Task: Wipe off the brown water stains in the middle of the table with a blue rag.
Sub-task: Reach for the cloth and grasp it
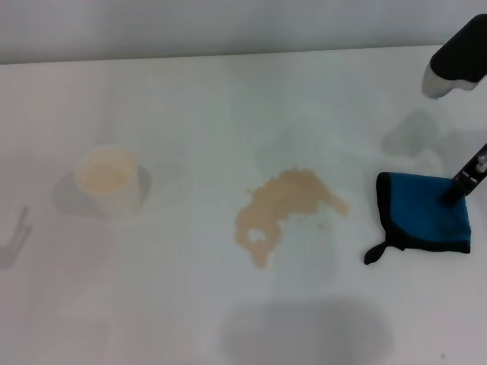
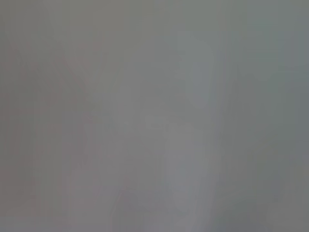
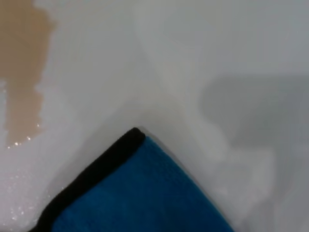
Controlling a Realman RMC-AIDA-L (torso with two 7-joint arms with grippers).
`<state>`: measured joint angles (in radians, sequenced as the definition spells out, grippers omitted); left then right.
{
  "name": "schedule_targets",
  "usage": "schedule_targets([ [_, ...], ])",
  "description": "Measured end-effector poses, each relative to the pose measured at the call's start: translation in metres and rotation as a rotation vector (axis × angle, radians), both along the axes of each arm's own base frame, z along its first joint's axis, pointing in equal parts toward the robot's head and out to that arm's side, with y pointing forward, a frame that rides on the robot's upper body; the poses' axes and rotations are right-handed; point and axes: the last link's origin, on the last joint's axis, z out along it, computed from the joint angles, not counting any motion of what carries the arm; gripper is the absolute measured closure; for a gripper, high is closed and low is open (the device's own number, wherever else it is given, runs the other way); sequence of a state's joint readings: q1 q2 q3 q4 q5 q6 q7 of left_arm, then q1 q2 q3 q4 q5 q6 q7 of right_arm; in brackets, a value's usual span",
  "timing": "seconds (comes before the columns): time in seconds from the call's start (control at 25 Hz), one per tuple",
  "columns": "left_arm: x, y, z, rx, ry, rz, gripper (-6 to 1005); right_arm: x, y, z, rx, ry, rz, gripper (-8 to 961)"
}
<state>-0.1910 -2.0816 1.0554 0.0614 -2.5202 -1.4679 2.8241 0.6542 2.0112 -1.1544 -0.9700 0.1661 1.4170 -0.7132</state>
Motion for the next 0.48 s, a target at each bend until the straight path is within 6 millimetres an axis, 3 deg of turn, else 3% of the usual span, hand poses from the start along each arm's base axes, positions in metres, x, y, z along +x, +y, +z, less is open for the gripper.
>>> schedule_targets([
  [0.48,0.0,0.002,0.002,0.007,0.0,-0.001,121,-0.005,0.007,-0.013,-0.047,0.002,0.007,378],
])
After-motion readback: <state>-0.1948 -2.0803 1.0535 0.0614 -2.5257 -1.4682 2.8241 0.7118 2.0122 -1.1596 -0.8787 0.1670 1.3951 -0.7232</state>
